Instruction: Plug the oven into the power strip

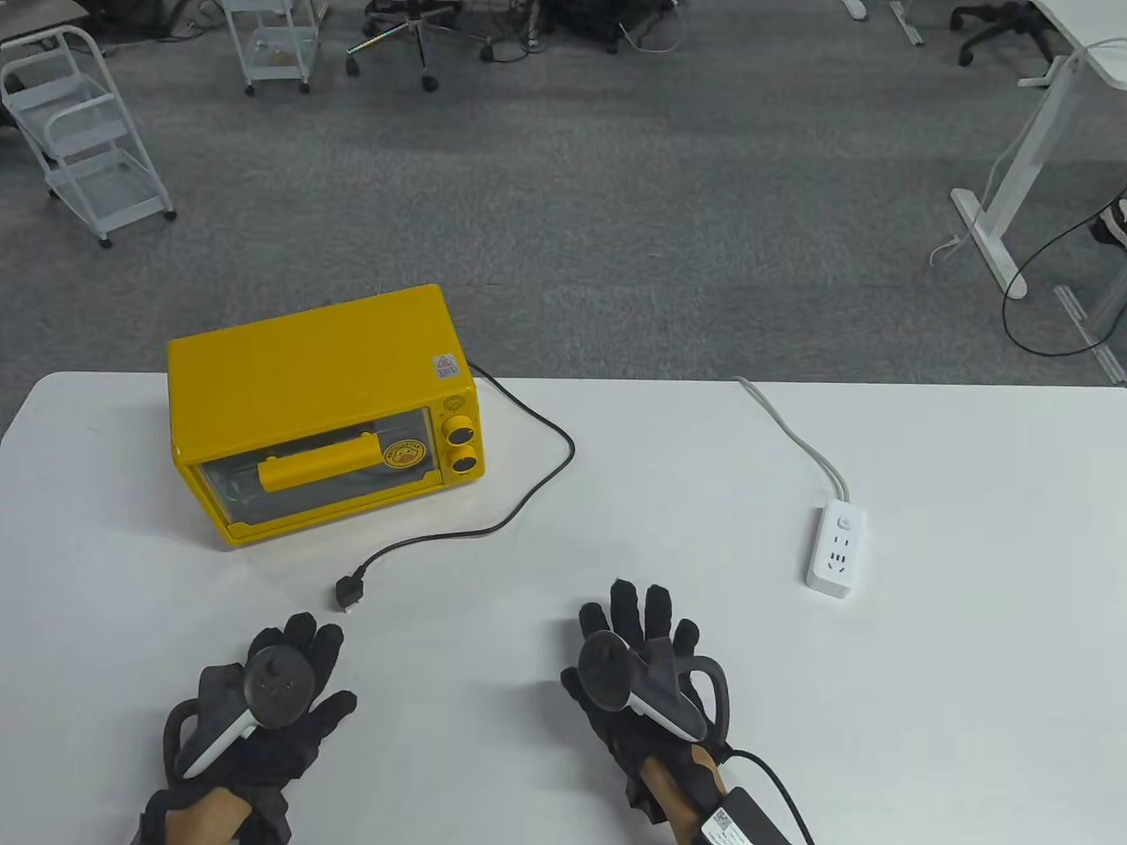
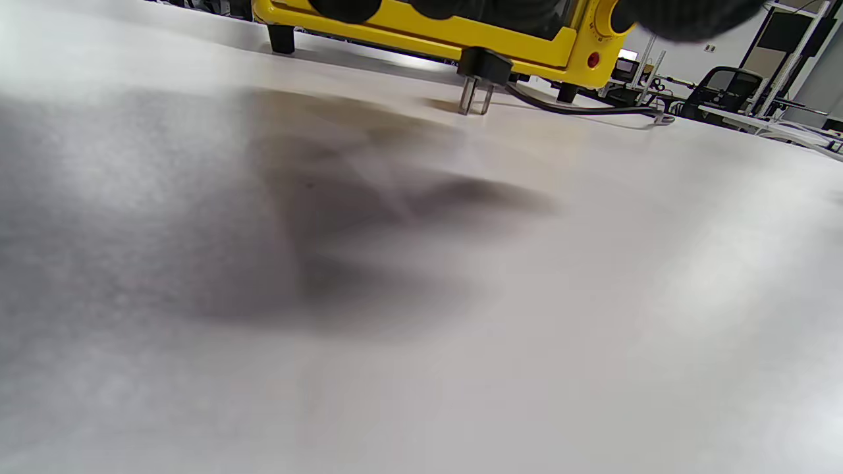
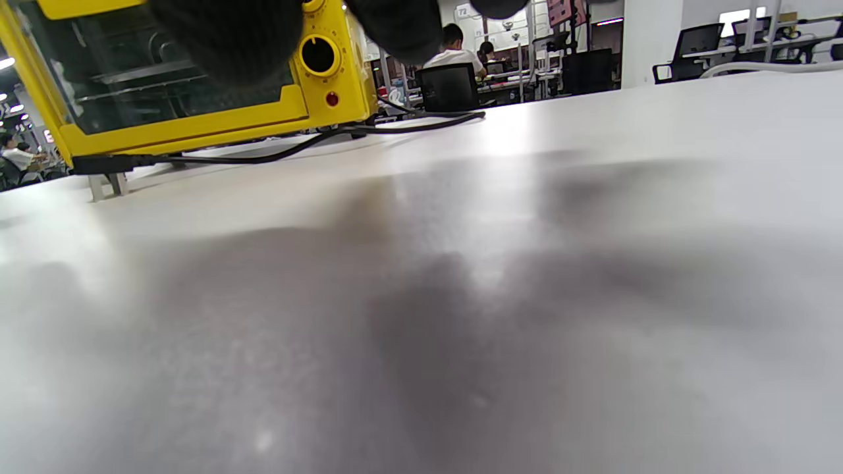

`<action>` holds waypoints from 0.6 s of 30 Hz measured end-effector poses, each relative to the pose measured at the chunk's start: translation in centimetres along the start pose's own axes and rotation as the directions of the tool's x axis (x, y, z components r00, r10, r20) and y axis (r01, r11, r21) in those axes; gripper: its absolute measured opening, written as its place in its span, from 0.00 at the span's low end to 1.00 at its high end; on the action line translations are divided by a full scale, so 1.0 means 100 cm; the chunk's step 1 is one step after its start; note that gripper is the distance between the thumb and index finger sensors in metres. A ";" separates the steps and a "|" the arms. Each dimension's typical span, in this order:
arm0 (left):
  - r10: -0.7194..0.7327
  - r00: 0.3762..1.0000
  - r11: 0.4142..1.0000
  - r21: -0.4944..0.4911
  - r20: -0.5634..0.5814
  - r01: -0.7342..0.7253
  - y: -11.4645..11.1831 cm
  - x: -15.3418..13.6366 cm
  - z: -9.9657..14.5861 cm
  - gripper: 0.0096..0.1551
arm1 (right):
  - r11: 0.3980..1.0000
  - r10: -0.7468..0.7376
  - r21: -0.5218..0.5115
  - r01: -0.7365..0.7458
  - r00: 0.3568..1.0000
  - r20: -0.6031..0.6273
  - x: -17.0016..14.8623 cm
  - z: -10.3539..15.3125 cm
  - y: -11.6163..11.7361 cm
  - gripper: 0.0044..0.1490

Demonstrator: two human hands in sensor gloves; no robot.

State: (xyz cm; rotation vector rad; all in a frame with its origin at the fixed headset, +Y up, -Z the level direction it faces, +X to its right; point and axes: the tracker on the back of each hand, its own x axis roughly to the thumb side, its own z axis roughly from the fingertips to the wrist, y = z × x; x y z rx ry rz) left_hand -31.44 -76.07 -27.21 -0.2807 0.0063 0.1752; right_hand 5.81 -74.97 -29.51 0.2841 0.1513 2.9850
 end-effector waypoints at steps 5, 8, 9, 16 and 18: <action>0.005 1.000 1.000 -0.002 -0.010 -0.005 0.000 -0.002 0.001 0.50 | 1.000 0.013 0.015 -0.013 1.000 0.007 -0.001 0.001 0.001 0.50; 0.010 1.000 1.000 0.000 -0.014 -0.010 0.001 -0.004 0.001 0.50 | 1.000 0.013 0.018 -0.013 1.000 0.003 -0.001 0.001 0.001 0.50; 0.011 1.000 1.000 0.001 -0.014 -0.011 0.001 -0.004 0.001 0.50 | 1.000 0.012 0.018 -0.012 1.000 0.001 -0.001 0.002 0.001 0.50; 0.006 1.000 1.000 0.006 -0.005 -0.006 0.001 -0.003 0.001 0.50 | 1.000 0.014 0.023 -0.013 1.000 -0.005 -0.002 0.002 0.001 0.50; 0.007 1.000 1.000 0.008 -0.003 -0.007 0.001 -0.004 0.000 0.50 | 1.000 0.012 0.022 -0.012 1.000 -0.008 -0.003 0.002 0.001 0.49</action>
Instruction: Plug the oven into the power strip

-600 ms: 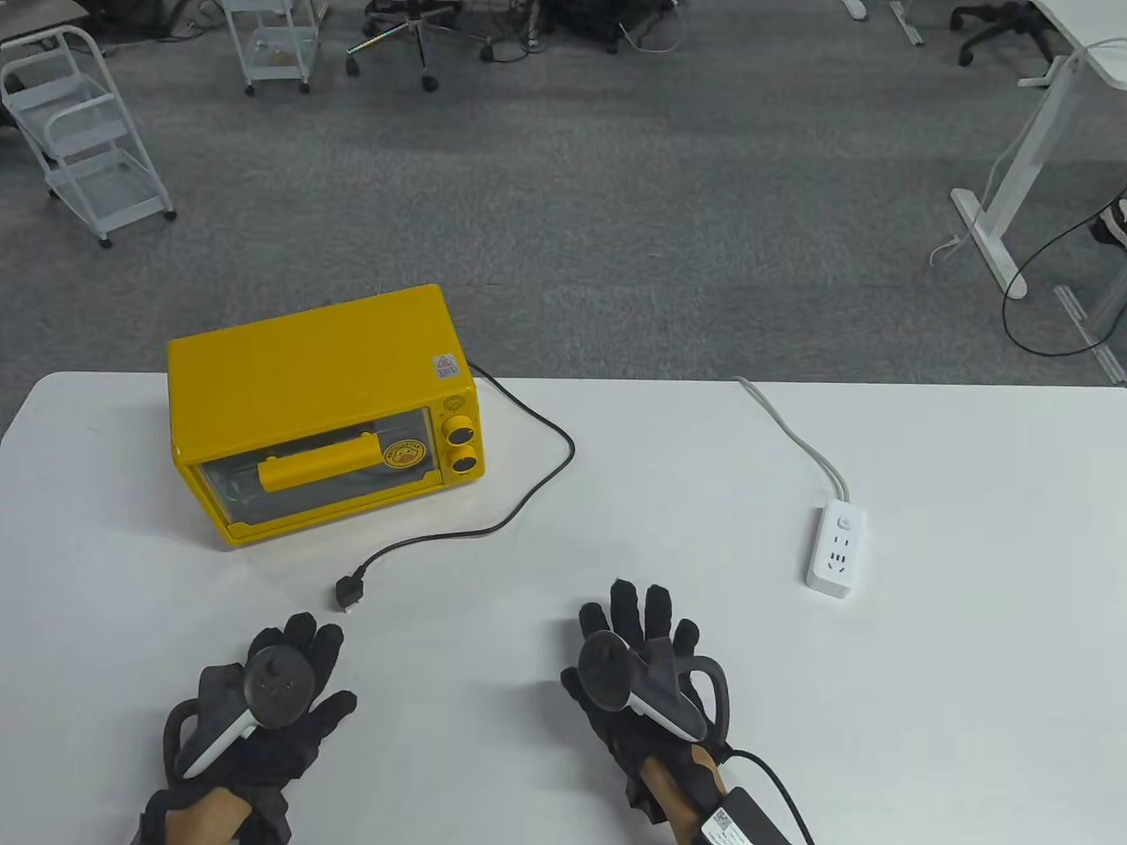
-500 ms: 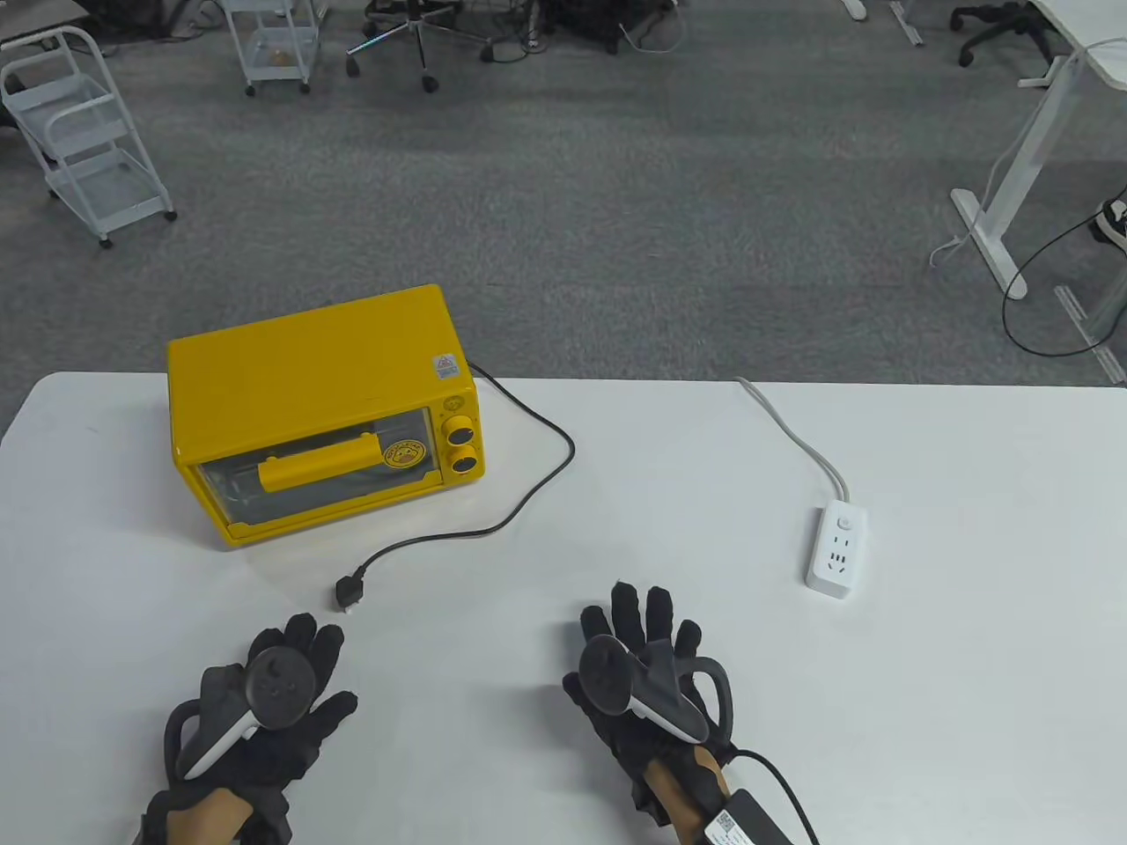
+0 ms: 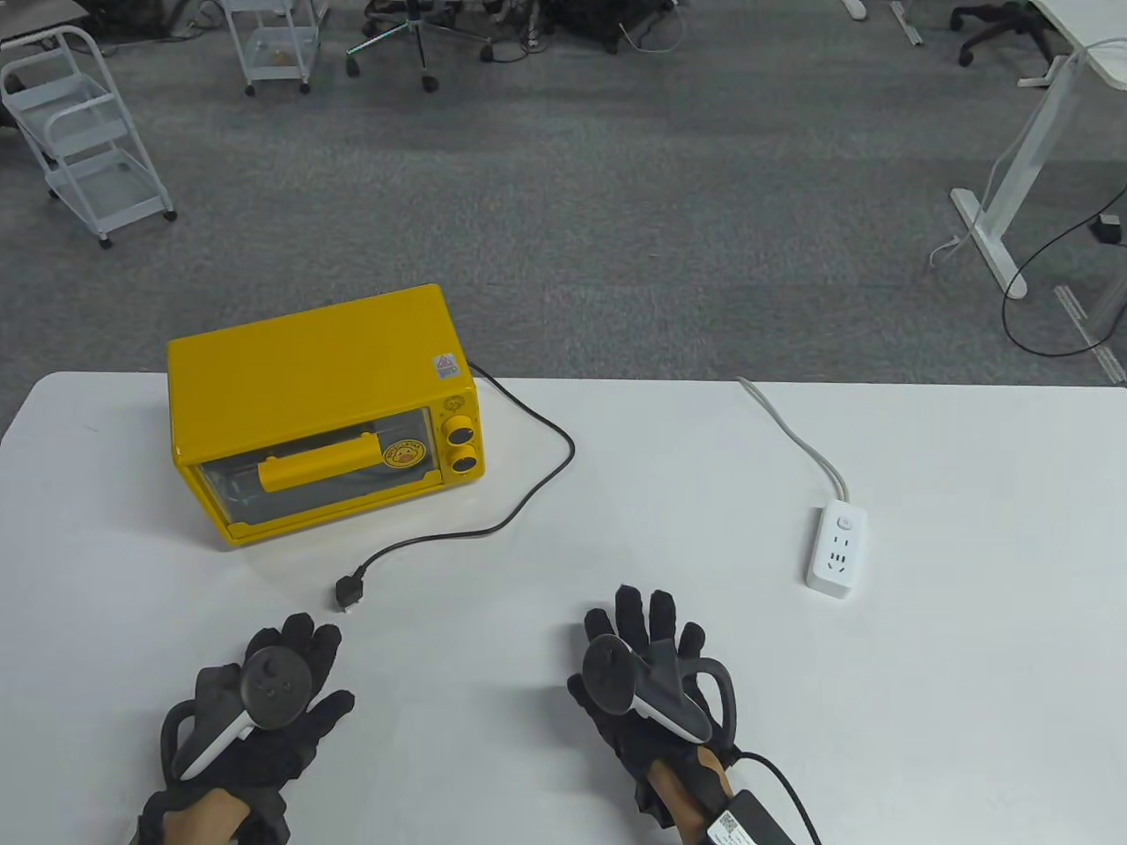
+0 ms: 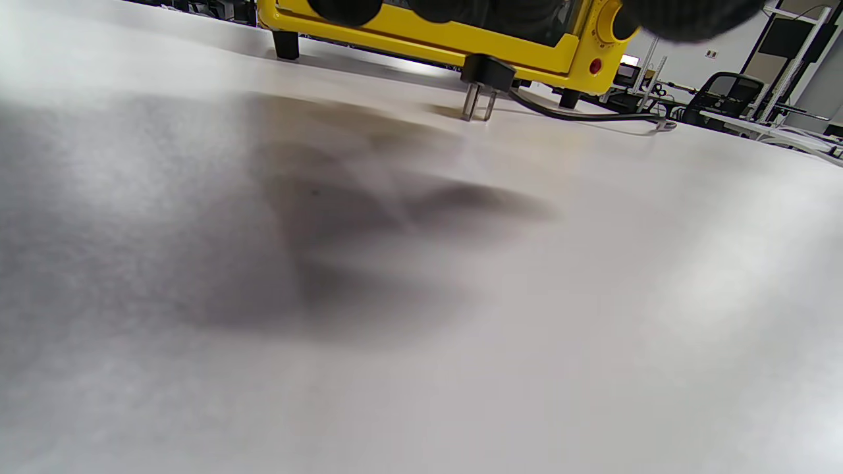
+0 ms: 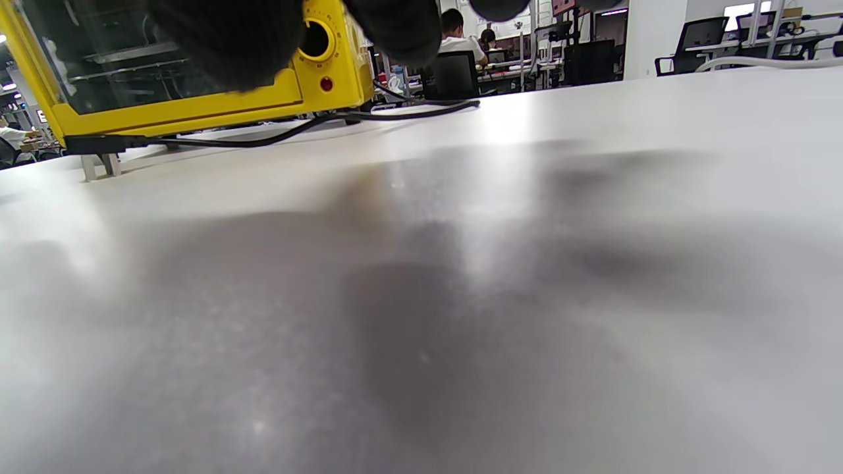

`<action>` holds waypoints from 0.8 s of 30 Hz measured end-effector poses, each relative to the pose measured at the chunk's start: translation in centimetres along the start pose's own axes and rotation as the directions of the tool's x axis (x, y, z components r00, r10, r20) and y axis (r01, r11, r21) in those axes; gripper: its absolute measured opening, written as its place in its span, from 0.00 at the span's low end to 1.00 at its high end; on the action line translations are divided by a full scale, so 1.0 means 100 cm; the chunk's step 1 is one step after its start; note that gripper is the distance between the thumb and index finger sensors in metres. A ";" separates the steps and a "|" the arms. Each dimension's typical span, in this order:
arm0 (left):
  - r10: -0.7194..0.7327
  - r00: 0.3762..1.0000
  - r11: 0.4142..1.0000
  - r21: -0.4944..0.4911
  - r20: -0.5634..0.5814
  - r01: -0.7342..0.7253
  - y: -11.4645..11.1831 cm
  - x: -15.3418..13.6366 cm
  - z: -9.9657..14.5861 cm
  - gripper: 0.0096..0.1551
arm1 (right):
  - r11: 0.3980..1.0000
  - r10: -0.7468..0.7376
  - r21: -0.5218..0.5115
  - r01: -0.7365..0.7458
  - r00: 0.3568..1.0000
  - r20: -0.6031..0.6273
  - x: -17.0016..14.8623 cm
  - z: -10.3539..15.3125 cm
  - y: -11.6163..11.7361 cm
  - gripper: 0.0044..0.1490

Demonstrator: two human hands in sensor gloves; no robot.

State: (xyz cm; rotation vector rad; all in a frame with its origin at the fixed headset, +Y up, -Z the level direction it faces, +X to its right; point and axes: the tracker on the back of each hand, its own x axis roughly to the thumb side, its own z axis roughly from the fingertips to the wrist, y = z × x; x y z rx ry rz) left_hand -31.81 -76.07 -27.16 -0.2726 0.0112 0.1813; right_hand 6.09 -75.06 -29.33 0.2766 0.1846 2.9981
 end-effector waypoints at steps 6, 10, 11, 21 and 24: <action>-0.001 1.000 1.000 0.002 0.000 0.001 0.000 0.000 0.000 0.50 | 1.000 -0.001 0.007 0.001 1.000 -0.008 -0.002 0.000 0.000 0.49; 0.001 1.000 1.000 0.005 0.000 -0.001 0.001 0.000 0.000 0.50 | 1.000 -0.010 -0.009 0.010 0.999 -0.031 -0.012 -0.001 -0.004 0.48; 0.003 1.000 1.000 0.007 0.001 -0.003 0.002 0.000 0.000 0.50 | 1.000 -0.013 -0.017 0.012 0.999 -0.043 -0.017 -0.003 -0.006 0.48; 0.007 1.000 1.000 0.020 0.008 -0.007 0.005 -0.002 0.001 0.50 | 0.998 0.024 -0.055 -0.040 0.962 -0.272 -0.098 -0.037 -0.036 0.47; 0.011 1.000 1.000 0.023 0.006 -0.011 0.006 -0.003 0.001 0.50 | 0.997 0.041 -0.052 -0.062 0.942 -0.334 -0.126 -0.049 -0.046 0.47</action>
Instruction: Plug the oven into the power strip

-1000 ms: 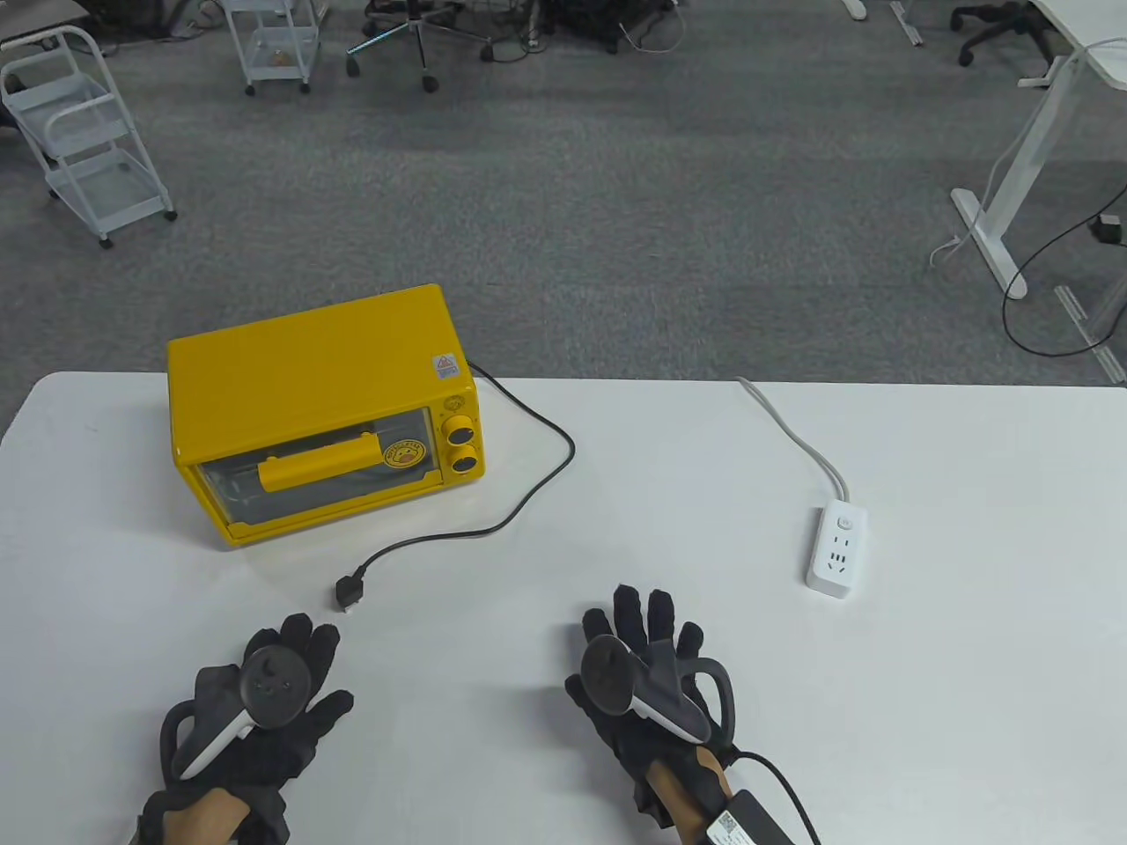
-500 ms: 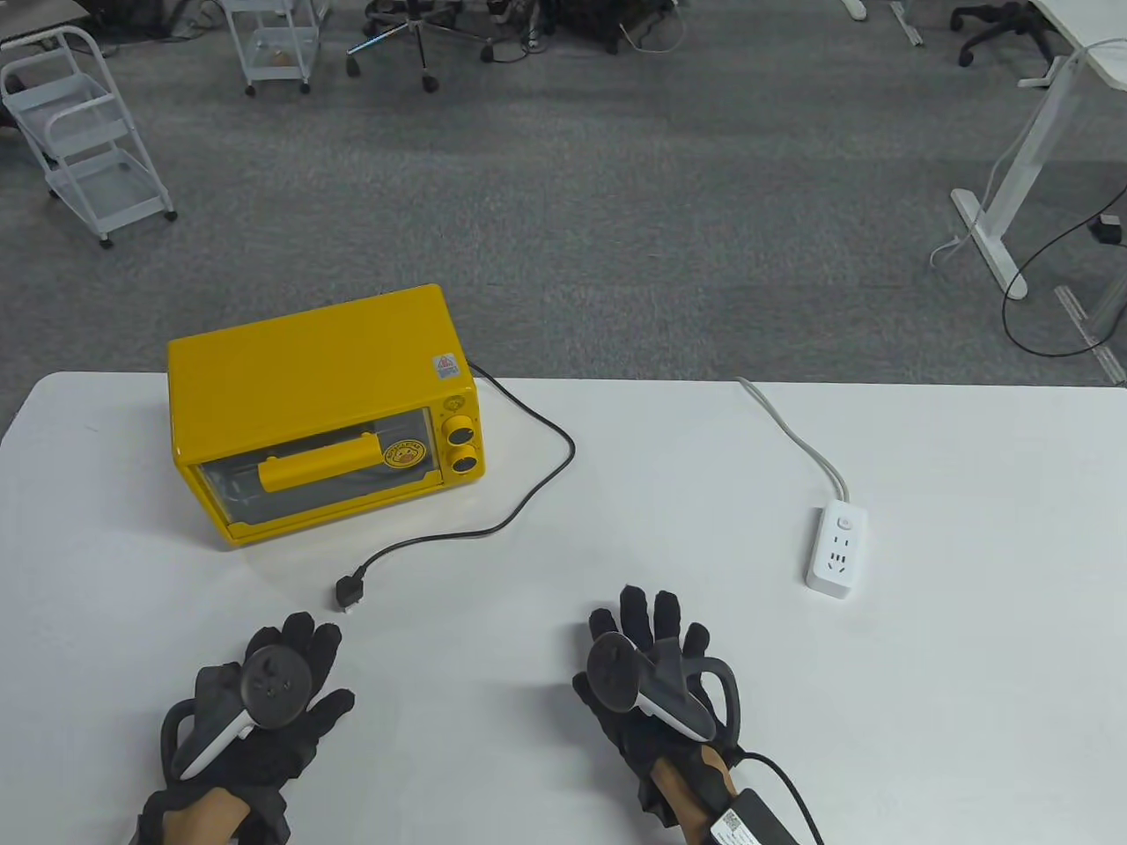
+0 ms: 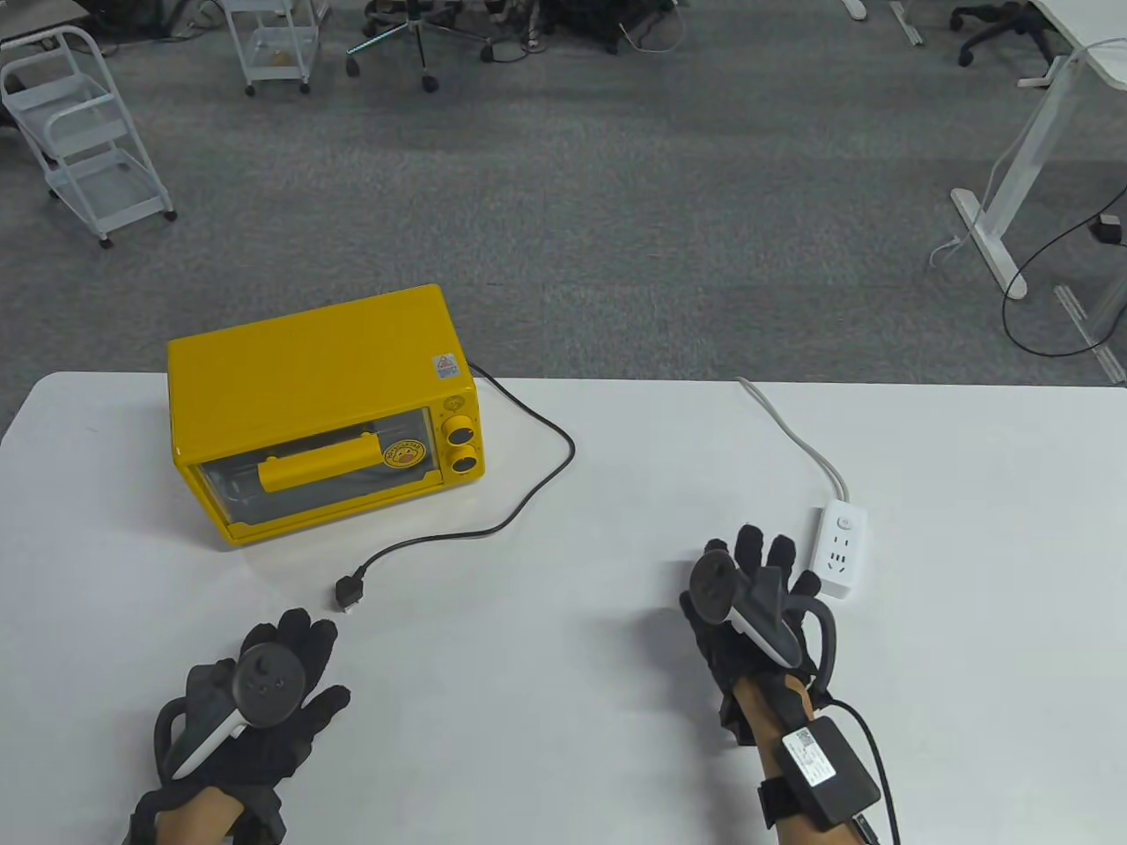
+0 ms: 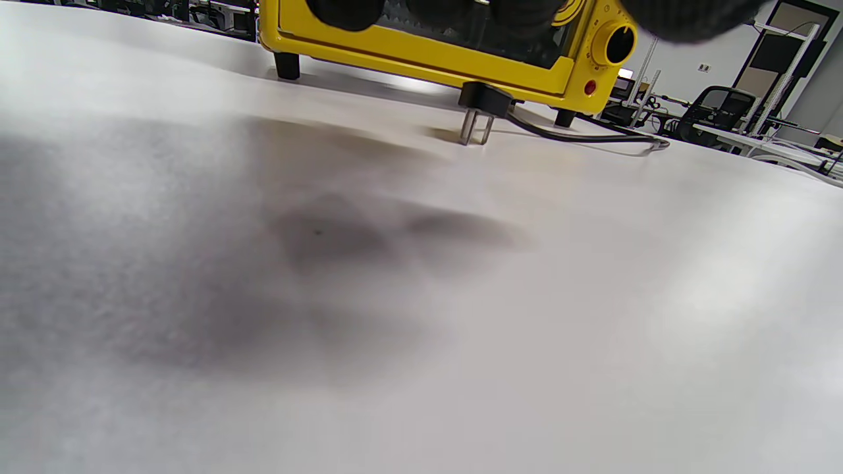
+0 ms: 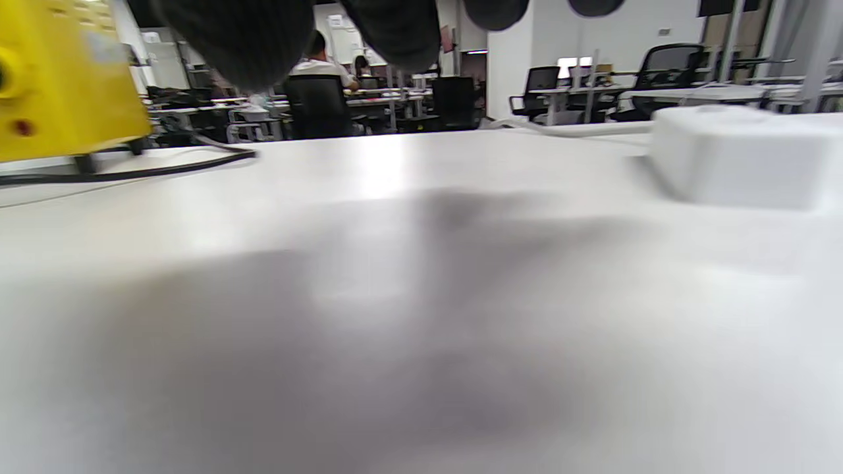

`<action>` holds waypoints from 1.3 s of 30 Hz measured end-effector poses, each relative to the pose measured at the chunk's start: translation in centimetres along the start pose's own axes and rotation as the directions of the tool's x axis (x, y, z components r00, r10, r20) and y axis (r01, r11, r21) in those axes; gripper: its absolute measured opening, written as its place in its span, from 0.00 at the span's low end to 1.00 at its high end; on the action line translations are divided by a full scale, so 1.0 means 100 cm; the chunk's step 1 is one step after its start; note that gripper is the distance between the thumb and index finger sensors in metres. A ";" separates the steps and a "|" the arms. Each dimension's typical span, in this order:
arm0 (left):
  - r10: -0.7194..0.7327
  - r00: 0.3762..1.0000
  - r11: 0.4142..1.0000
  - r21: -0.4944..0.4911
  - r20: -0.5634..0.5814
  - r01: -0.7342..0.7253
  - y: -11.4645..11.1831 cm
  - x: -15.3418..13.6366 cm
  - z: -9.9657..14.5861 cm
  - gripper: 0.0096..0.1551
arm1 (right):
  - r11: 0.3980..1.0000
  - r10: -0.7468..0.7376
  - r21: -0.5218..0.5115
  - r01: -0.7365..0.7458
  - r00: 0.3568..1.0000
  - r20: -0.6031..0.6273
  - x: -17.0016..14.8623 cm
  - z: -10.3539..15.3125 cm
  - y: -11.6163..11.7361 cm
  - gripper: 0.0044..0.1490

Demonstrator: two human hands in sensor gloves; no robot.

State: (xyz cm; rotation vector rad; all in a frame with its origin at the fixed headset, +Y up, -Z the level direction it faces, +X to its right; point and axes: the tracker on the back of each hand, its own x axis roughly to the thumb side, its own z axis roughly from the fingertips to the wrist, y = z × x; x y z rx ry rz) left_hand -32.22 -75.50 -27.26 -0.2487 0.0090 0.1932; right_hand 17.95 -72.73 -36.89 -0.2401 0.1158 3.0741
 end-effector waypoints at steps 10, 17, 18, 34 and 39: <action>-0.017 1.000 1.000 0.006 0.015 0.017 -0.001 0.005 0.002 0.49 | 1.000 0.006 -0.011 -0.009 0.973 -0.230 -0.076 -0.068 -0.016 0.46; 0.001 1.000 1.000 0.007 -0.007 -0.001 0.001 -0.003 0.001 0.49 | 0.999 0.015 0.045 0.000 0.937 -0.349 -0.119 -0.092 0.001 0.47; -0.004 1.000 1.000 0.004 -0.008 0.004 0.001 -0.003 0.001 0.49 | 0.999 -0.008 0.047 0.026 0.937 -0.349 -0.122 -0.094 0.005 0.46; -0.013 1.000 1.000 -0.019 0.006 0.013 -0.004 0.000 -0.001 0.49 | 0.997 0.083 0.007 -0.083 0.994 -0.069 -0.059 -0.074 0.013 0.39; -0.019 1.000 0.999 -0.034 0.022 0.019 -0.006 0.005 0.000 0.49 | 0.991 0.119 -0.061 -0.116 0.992 0.051 -0.032 -0.048 0.015 0.38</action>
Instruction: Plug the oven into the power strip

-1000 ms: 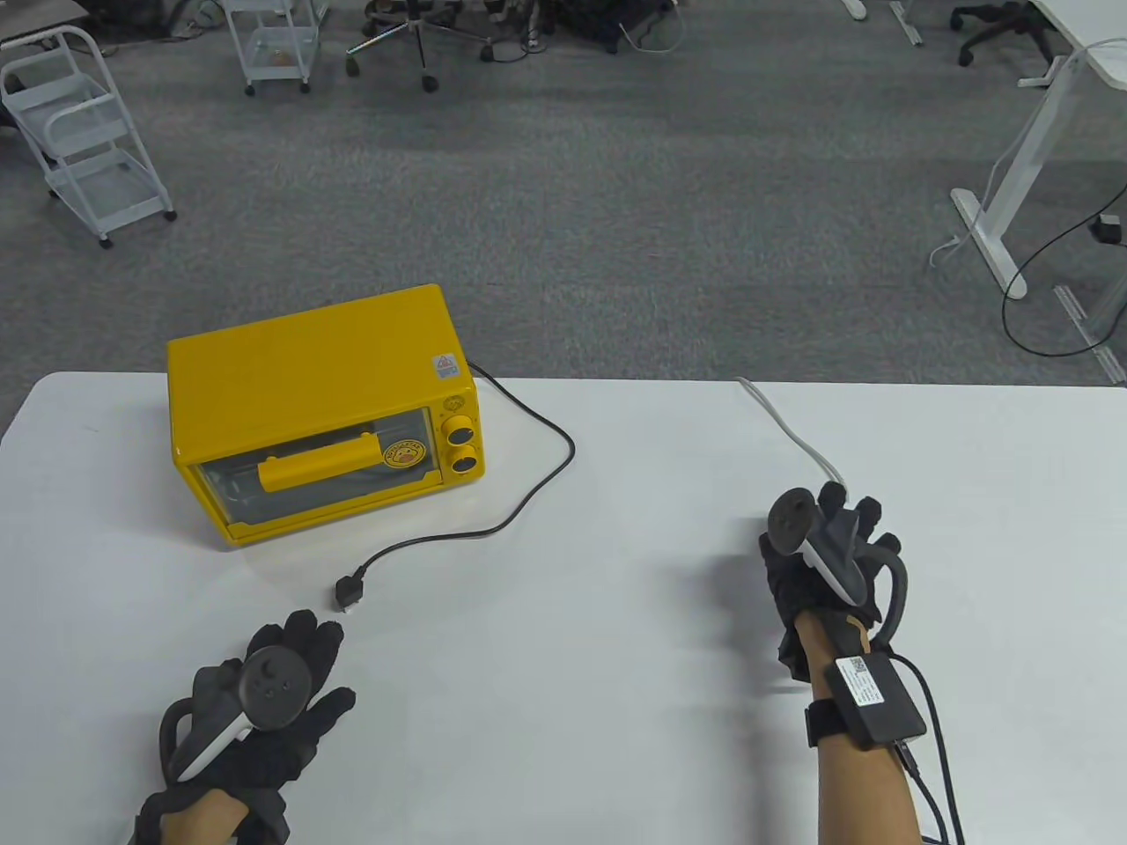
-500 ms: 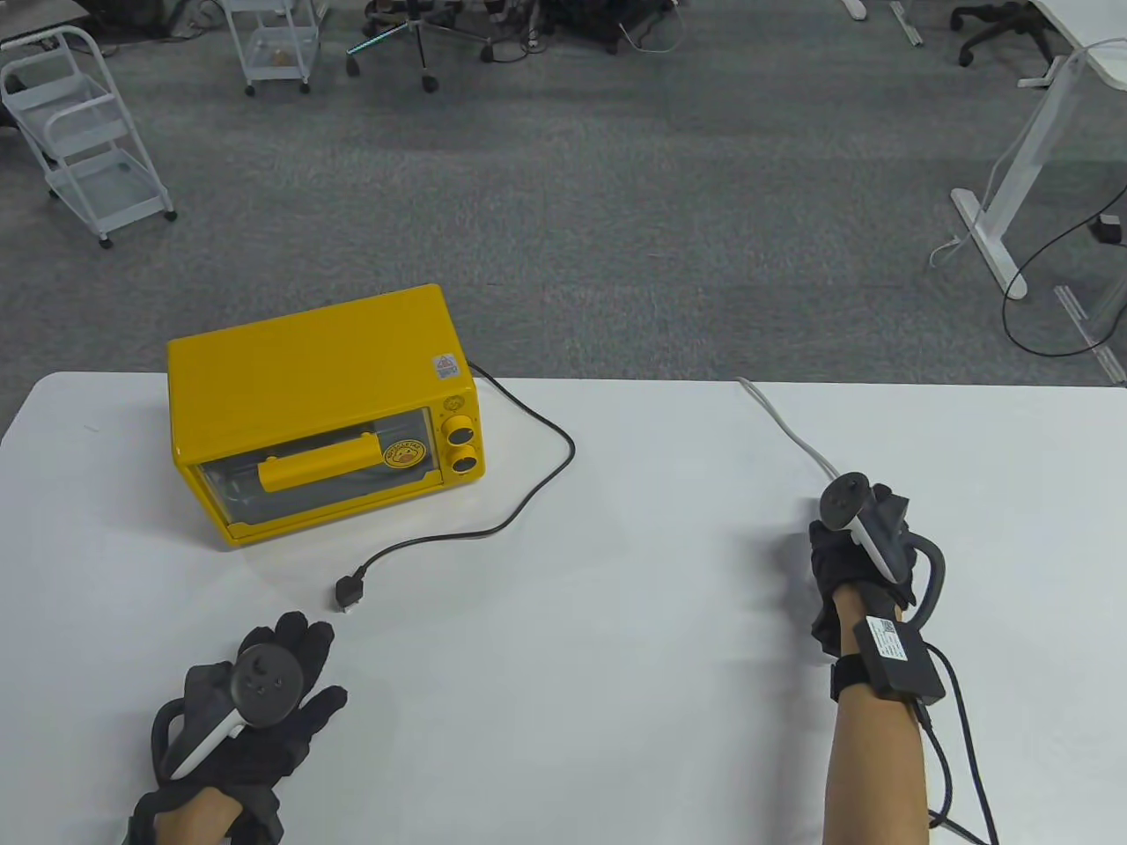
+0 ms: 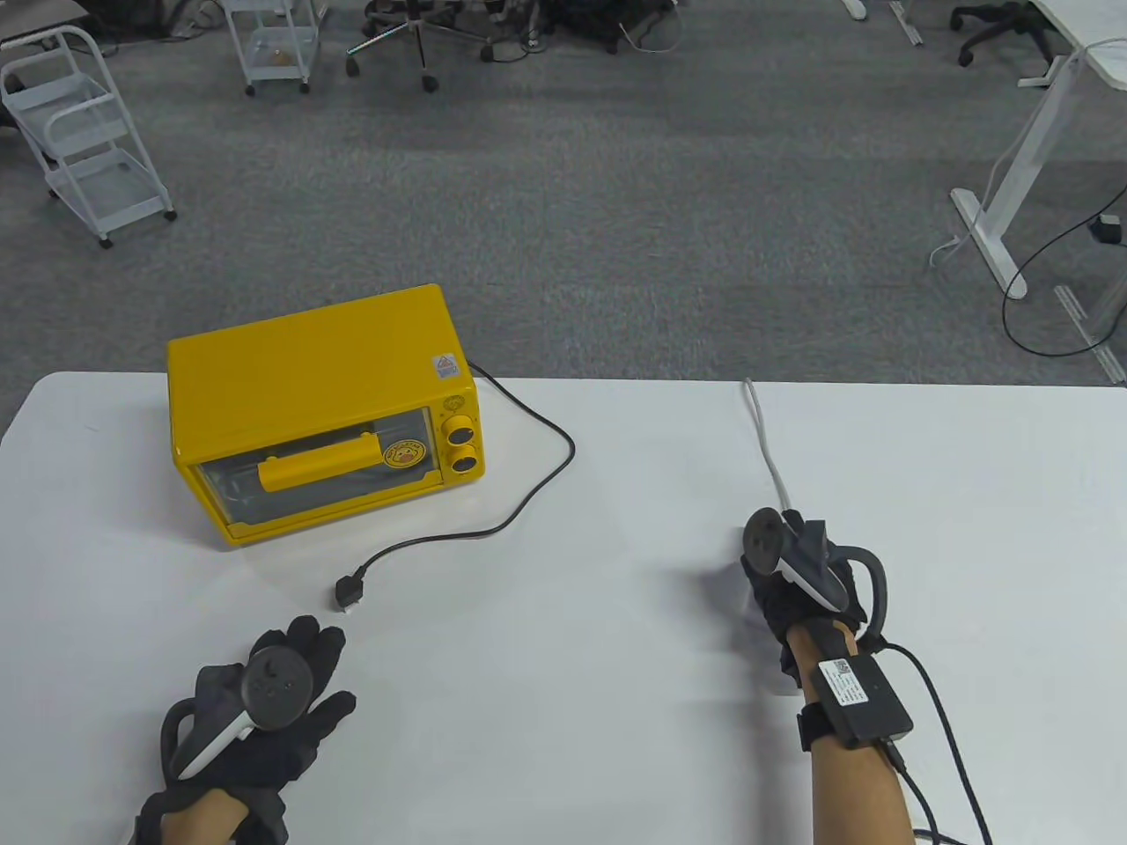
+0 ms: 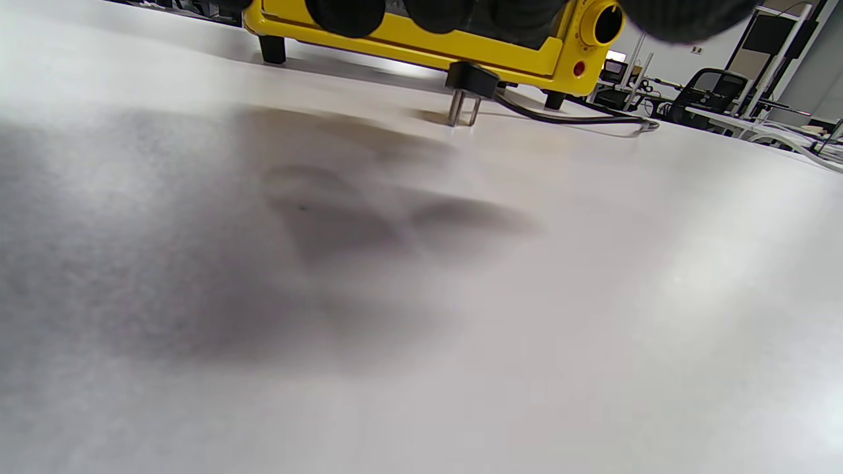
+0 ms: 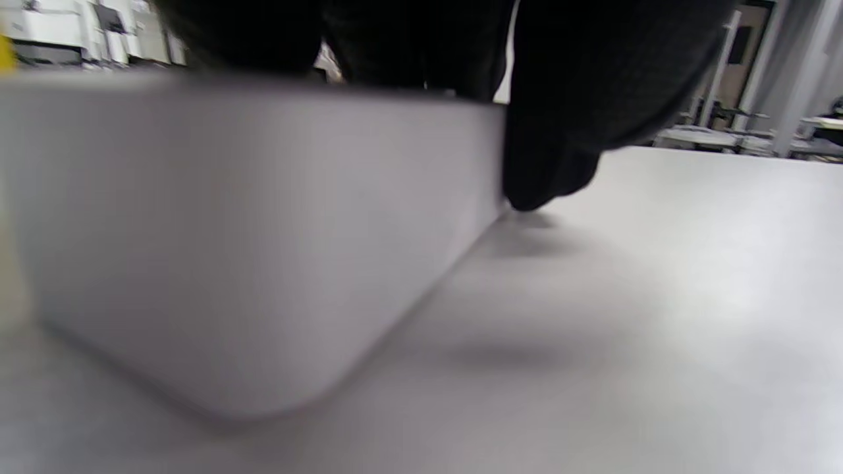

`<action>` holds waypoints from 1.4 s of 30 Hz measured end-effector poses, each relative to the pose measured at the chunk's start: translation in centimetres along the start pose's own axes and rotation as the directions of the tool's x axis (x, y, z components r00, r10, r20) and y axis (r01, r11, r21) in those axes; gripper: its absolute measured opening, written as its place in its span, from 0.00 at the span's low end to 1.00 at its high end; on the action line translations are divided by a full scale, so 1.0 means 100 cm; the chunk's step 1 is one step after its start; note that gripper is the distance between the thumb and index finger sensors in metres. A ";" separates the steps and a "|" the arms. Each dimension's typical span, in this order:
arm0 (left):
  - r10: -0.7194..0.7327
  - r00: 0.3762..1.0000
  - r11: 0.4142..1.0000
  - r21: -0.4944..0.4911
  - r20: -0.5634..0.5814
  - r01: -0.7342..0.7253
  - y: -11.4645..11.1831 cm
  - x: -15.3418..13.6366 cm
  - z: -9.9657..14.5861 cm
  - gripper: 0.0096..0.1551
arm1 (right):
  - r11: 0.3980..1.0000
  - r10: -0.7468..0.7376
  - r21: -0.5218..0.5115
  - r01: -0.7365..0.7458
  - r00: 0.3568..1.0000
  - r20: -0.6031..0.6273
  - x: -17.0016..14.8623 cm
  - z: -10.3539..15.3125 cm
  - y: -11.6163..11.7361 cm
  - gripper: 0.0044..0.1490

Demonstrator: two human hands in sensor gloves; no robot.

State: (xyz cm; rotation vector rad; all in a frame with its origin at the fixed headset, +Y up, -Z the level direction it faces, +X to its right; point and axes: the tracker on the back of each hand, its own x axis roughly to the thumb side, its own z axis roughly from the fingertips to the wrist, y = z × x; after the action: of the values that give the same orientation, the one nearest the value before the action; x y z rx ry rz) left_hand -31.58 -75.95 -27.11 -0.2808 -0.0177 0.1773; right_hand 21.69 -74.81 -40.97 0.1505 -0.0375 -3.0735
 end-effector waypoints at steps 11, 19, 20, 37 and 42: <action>0.003 1.000 1.000 -0.016 0.023 -0.003 -0.002 0.005 0.000 0.48 | 0.958 -0.224 0.232 0.170 0.947 0.229 0.072 0.059 -0.010 0.37; -0.003 0.999 1.000 -0.030 0.033 0.004 -0.006 0.009 -0.001 0.48 | 0.958 -0.121 0.285 0.028 0.941 0.316 0.136 0.101 -0.014 0.45; -0.003 0.999 1.000 -0.031 0.035 0.005 -0.005 0.009 -0.001 0.48 | 0.959 -0.119 0.282 0.025 0.940 0.320 0.143 0.104 -0.014 0.45; 0.066 0.998 0.991 0.117 0.022 -0.069 0.020 -0.003 -0.007 0.40 | 0.986 -0.117 0.156 0.066 0.933 0.341 0.210 0.129 -0.014 0.46; -0.219 0.976 0.968 0.125 -0.001 0.218 0.035 0.028 -0.031 0.37 | 0.984 -0.134 0.155 0.084 0.927 0.351 0.206 0.129 -0.012 0.46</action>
State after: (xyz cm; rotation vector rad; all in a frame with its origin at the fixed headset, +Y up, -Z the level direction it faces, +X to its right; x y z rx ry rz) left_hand -29.33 -73.00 -31.13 -0.1515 -0.0500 -0.0392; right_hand -0.15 -74.72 -30.15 -0.4235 -0.2678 -3.1614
